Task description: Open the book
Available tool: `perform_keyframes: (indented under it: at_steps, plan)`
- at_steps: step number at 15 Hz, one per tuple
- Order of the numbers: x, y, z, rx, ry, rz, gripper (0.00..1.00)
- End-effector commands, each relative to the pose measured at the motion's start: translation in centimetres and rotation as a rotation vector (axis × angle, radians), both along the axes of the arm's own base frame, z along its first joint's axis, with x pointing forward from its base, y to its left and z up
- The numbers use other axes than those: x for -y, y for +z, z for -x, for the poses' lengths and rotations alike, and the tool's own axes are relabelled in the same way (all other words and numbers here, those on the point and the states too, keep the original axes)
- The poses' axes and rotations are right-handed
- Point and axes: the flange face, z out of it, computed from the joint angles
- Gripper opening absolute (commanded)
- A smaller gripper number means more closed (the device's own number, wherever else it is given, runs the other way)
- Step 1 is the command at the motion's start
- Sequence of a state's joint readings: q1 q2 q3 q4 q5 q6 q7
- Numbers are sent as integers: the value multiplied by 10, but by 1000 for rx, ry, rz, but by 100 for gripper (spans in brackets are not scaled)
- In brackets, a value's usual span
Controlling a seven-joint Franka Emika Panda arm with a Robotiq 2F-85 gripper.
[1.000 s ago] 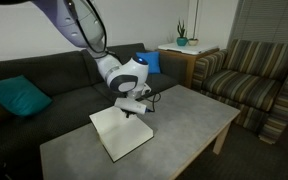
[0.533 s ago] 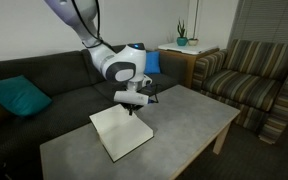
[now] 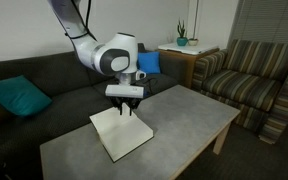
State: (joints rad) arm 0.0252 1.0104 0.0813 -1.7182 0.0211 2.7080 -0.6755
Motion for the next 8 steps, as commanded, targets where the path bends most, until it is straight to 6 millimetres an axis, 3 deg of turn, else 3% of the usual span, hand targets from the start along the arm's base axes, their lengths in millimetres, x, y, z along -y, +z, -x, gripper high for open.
perform_keyframes:
  at_steps: [1, 5, 8]
  plan:
    - [8, 17, 21, -14, 8, 12, 75]
    - [20, 26, 37, -32, -21, 7, 99]
    - [27, 30, 46, -57, -37, -8, 100]
